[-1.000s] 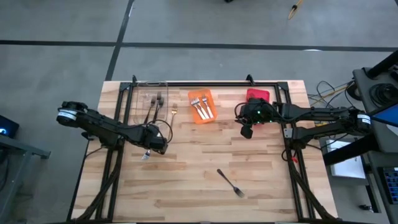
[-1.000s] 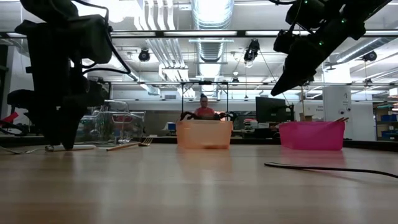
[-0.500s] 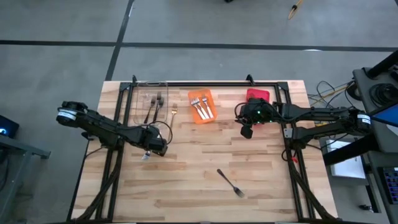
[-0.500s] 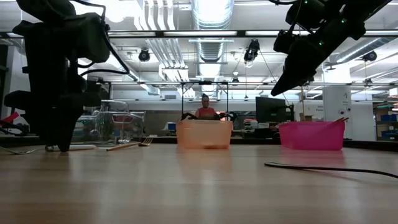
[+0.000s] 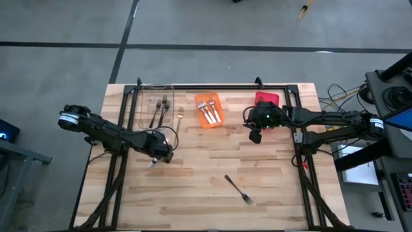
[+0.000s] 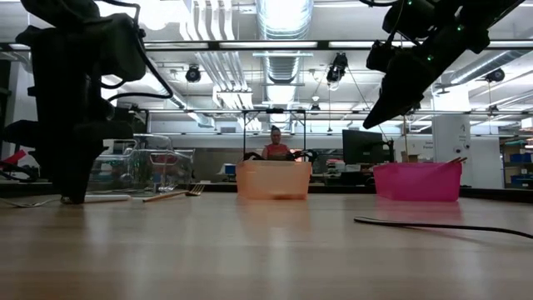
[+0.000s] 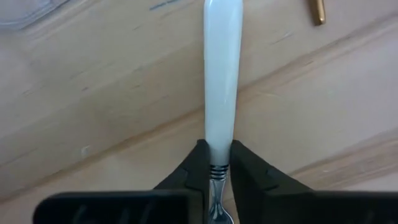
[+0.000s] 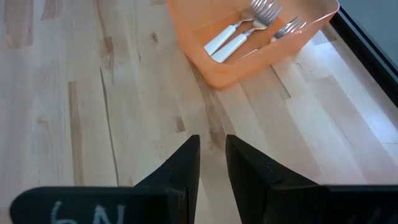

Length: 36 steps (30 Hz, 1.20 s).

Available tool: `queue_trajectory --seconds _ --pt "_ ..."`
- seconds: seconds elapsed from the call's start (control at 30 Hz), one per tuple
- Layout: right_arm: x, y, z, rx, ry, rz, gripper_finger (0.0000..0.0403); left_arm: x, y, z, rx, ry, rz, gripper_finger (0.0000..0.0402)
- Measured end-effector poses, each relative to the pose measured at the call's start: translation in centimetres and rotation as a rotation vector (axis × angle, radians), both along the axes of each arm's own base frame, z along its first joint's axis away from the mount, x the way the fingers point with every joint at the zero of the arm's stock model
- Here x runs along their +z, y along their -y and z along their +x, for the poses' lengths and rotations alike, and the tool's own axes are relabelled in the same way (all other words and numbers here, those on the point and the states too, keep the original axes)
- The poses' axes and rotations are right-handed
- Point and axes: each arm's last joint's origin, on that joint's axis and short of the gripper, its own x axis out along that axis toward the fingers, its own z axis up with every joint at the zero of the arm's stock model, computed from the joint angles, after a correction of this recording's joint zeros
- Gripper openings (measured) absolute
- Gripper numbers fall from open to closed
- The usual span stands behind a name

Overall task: Sort silverware by color (type)
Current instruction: Put the white fork into the orange bin

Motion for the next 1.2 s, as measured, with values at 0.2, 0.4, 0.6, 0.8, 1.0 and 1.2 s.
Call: queue_trajectory --seconds 0.2,0.4,0.6,0.8,1.0,1.2 --pt "0.0 0.0 0.0 0.001 0.000 0.001 0.0068 0.5 1.2 0.3 -0.053 0.013 -0.037 0.0020" --pt "0.0 0.0 0.0 0.003 0.001 0.002 0.0068 2.0 3.3 1.2 -0.185 0.085 0.005 0.0017" --pt "0.1 -0.2 0.2 0.069 0.033 0.054 0.0068 4.5 5.4 2.7 -0.352 0.231 0.129 0.0017" --pt "0.3 -1.1 1.5 0.194 0.134 0.125 0.0068 6.8 6.0 4.4 -0.445 0.386 0.313 0.0017" --pt "0.1 -2.7 3.4 0.329 0.211 0.114 0.0087 8.3 6.5 6.3 -0.599 0.550 0.507 0.0017" --pt "0.0 -4.2 5.4 0.417 0.334 0.075 0.0134 9.6 6.7 7.3 -0.700 0.640 0.675 0.0017"
